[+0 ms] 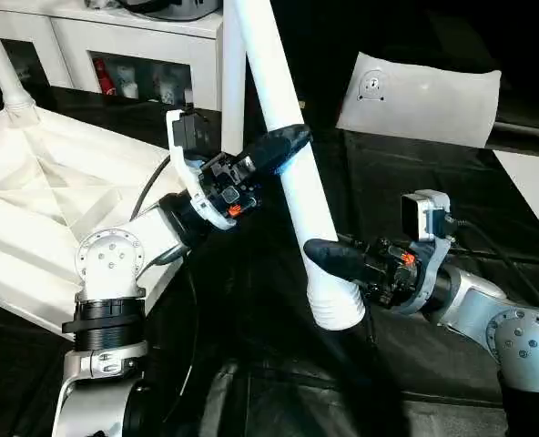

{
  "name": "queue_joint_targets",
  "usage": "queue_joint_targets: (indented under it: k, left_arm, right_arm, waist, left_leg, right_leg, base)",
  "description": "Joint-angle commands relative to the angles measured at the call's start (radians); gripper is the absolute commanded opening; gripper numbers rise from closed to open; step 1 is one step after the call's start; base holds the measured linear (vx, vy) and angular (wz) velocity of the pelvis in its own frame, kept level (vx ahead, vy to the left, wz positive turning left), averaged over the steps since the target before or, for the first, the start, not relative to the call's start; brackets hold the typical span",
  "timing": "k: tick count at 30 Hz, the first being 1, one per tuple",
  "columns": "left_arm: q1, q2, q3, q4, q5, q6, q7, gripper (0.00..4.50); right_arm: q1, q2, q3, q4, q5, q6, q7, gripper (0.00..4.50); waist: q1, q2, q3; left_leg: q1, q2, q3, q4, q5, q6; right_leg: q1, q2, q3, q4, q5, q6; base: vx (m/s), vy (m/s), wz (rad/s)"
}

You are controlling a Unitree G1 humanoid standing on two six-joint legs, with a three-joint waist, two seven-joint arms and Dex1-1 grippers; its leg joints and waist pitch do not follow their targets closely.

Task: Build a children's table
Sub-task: Pick table leg

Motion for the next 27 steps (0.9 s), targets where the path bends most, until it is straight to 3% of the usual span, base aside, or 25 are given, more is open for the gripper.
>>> queue_joint_targets:
  k: [1,5,9,12,15,16,20,23,26,27]
  left_arm:
    - [-0.004,-0.010,0.008,0.003,-0.010,0.001,0.025,1.95]
    - [0.005,-0.006,0.003,-0.012,-0.008,-0.003,0.031,1.95]
    - [0.028,0.016,-0.035,-0.054,0.052,-0.042,-0.016,1.92]
    - [0.071,0.066,-0.110,-0.123,0.149,-0.096,-0.093,1.91]
    - [0.081,0.073,-0.107,-0.136,0.148,-0.095,-0.095,1.90]
    - [0.082,0.073,-0.103,-0.137,0.148,-0.096,-0.092,1.87]
    - [0.070,0.090,-0.089,-0.139,0.169,-0.121,-0.068,1.82]
    - [0.059,0.117,-0.104,-0.147,0.232,-0.171,-0.050,1.82]
    - [0.038,0.140,-0.138,-0.148,0.361,-0.270,0.000,1.81]
    - [0.030,0.141,-0.143,-0.145,0.397,-0.294,0.026,1.81]
  right_arm:
    - [0.006,-0.013,0.002,-0.020,-0.002,-0.018,0.010,1.91]
    - [0.005,-0.014,0.004,-0.015,-0.010,-0.021,0.011,1.91]
    - [0.004,-0.016,0.006,-0.011,-0.016,-0.023,0.011,1.91]
    - [0.005,-0.022,0.015,-0.008,-0.044,-0.038,0.005,1.91]
    - [0.005,-0.026,0.026,-0.003,-0.069,-0.049,-0.002,1.91]
    - [0.005,-0.027,0.029,-0.002,-0.075,-0.051,-0.004,2.47]
    - [-0.008,-0.034,0.053,0.019,-0.119,-0.059,-0.029,2.77]
    - [-0.019,-0.032,0.067,0.018,-0.173,-0.108,-0.046,3.00]
    - [-0.040,-0.019,0.080,0.013,-0.277,-0.206,-0.101,3.17]
    - [-0.048,-0.014,0.085,0.013,-0.313,-0.235,-0.127,3.32]
  waist:
    - [0.002,-0.004,-0.071]
    - [0.002,-0.005,-0.071]
    - [0.002,-0.004,-0.071]
    - [-0.001,-0.002,-0.071]
    - [-0.002,-0.001,-0.069]
    - [-0.002,-0.001,-0.070]
    - [-0.004,-0.001,-0.068]
    - [-0.005,-0.003,-0.068]
    - [-0.007,-0.004,-0.068]
    - [-0.009,-0.010,-0.068]
  left_leg:
    - [-0.005,0.050,-0.016,-0.074,-0.058,0.017]
    - [-0.005,0.050,-0.016,-0.073,-0.060,0.016]
    - [-0.004,0.051,-0.018,-0.076,-0.058,0.018]
    - [-0.003,0.053,-0.017,-0.077,-0.057,0.017]
    - [-0.003,0.053,-0.016,-0.077,-0.067,0.011]
    - [-0.003,0.052,-0.016,-0.076,-0.067,0.010]
    - [0.000,0.052,-0.018,-0.078,-0.088,0.001]
    - [0.000,0.051,-0.018,-0.078,-0.088,0.003]
    - [0.001,0.054,-0.020,-0.080,-0.092,-0.004]
    - [0.001,0.053,-0.018,-0.079,-0.088,-0.002]
  right_leg:
    - [0.061,-0.098,0.060,-0.100,-0.492,-0.013]
    - [0.060,-0.097,0.060,-0.101,-0.501,-0.007]
    - [0.059,-0.098,0.060,-0.103,-0.502,-0.001]
    - [0.059,-0.097,0.063,-0.099,-0.484,-0.001]
    - [0.059,-0.098,0.063,-0.099,-0.495,-0.007]
    - [0.059,-0.098,0.062,-0.100,-0.497,-0.010]
    - [0.057,-0.097,0.061,-0.102,-0.515,-0.009]
    - [0.056,-0.097,0.061,-0.103,-0.527,0.006]
    - [0.054,-0.097,0.061,-0.102,-0.515,0.016]
    - [0.054,-0.097,0.061,-0.102,-0.515,0.018]
  base:
    - [0.000,0.000,0.00]
    - [0.000,0.000,0.00]
    - [0.000,0.000,0.00]
    - [0.000,0.000,0.00]
    - [0.000,0.000,0.00]
    - [0.000,0.000,0.00]
    - [0.000,0.000,0.00]
    - [0.000,0.000,0.00]
    - [0.000,0.000,0.00]
    - [0.000,0.000,0.00]
